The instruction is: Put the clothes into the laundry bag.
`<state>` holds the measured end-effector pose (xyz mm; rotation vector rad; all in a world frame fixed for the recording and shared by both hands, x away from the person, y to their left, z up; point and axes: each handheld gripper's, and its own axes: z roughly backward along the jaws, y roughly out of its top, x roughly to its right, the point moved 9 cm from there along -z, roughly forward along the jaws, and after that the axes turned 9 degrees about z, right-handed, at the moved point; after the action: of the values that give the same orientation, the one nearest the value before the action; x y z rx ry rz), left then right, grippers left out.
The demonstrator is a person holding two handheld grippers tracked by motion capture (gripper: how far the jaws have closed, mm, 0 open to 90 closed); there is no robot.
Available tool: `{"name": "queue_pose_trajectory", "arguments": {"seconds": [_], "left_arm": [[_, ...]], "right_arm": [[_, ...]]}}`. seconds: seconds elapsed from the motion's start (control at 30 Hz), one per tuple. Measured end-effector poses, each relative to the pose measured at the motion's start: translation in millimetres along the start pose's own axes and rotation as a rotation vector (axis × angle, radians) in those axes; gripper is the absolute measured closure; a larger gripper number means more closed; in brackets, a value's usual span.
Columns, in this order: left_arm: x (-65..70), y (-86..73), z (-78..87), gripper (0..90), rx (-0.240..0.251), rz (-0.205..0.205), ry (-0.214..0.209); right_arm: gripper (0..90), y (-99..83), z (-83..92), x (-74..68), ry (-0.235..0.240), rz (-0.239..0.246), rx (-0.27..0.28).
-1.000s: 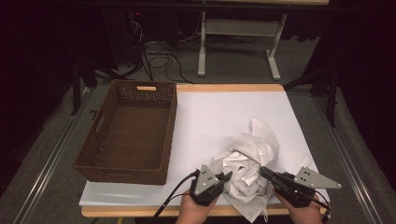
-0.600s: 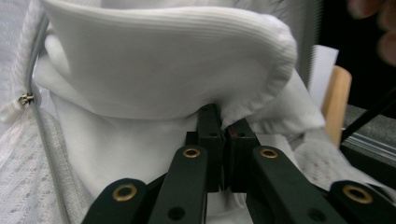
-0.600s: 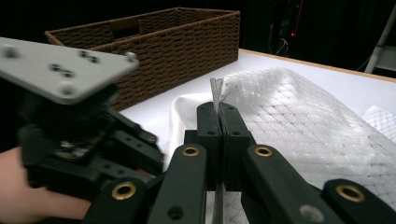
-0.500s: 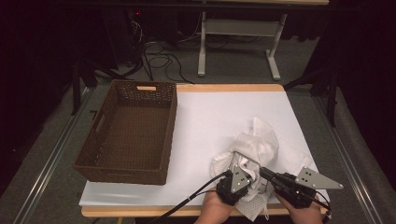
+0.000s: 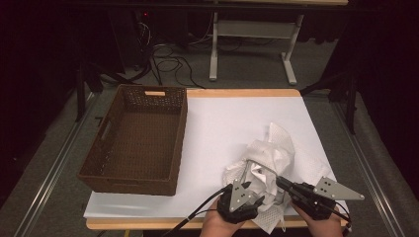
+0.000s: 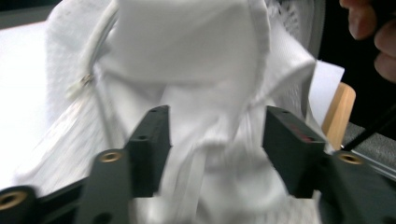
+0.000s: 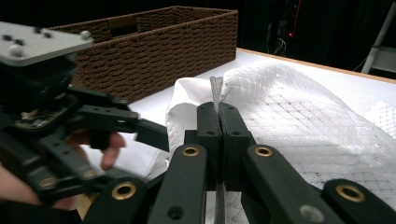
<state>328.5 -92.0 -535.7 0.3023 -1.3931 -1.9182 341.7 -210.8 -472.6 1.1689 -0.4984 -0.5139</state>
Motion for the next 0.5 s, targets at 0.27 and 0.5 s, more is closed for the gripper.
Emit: {"name": "queue_pose_trajectory", "arguments": {"seconds": [0.27, 0.5], "left_arm": [[0.5, -27.3, -26.4, 25.6, -0.114, -0.024, 0.046], [-3.9, -26.3, -36.2, 73.0, -0.126, -0.031, 0.074]], "right_arm": [[90.0, 0.0, -1.3, -2.5, 0.000, 0.003, -0.006], [90.0, -1.3, -1.5, -1.9, 0.003, 0.003, -0.009]]}}
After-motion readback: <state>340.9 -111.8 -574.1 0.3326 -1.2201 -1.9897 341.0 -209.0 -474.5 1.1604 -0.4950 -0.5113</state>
